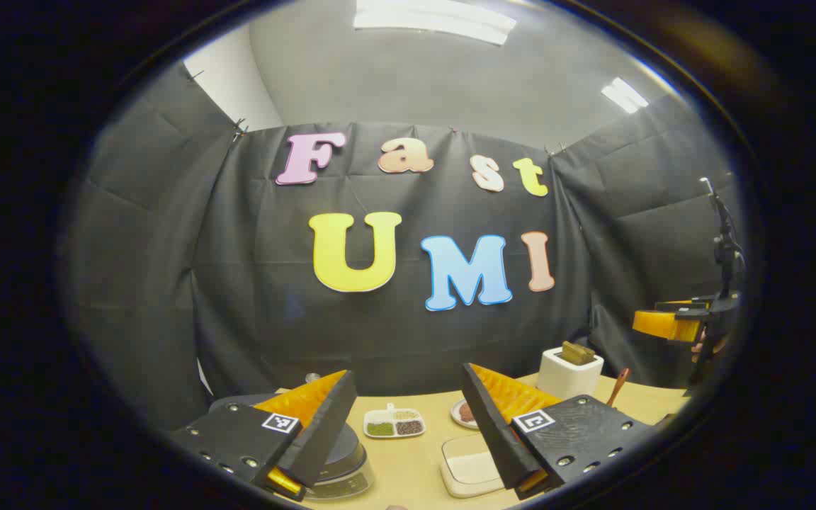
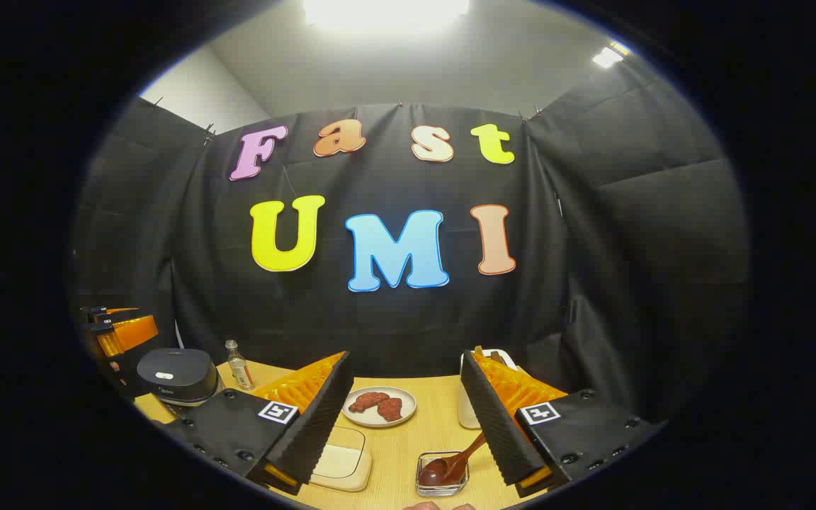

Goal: Close the left gripper, press the button to open the rice cooker; take a wooden spoon from the chopstick holder with the right hand, scoop a spoonful of rice and pour it into the rice cooker, then put the wooden spoon back into the chopstick holder.

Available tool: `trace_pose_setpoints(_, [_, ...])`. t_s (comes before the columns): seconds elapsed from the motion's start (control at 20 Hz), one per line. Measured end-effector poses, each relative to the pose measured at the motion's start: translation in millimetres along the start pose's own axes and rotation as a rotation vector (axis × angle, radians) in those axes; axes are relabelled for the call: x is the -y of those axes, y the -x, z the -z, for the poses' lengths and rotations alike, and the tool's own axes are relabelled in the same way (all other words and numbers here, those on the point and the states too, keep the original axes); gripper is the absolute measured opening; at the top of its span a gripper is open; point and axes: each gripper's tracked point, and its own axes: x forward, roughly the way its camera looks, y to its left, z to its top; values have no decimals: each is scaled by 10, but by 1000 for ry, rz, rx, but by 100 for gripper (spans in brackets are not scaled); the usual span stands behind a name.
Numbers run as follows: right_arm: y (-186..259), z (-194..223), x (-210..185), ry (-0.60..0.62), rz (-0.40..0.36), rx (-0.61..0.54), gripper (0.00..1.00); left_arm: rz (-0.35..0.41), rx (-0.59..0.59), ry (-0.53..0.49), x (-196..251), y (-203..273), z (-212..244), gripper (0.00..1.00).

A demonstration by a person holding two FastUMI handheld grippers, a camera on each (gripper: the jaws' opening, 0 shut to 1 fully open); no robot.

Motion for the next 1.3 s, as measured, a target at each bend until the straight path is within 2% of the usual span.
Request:
trace_pose_setpoints(0.3, [-6, 59, -83, 34, -15, -18, 95, 1, -9, 8, -63, -4, 55, 92])
trace_pose_setpoints(0.55, [-9, 77, -114, 43, -22, -20, 97, 2, -15, 6, -62, -31, 121, 92])
trace_pose_setpoints(0.85, [-29, 78, -107, 21, -15, -7, 96, 1, -12, -44, -63, -30, 173, 93])
trace_pose_setpoints(1.1, [-32, 97, -164, 46, -39, -8, 96, 43, -26, 62, -3, -32, 217, 92])
trace_pose_setpoints(1.3, [-38, 179, -185, 77, -36, -23, 98, -13, -19, 59, -235, -12, 152, 94])
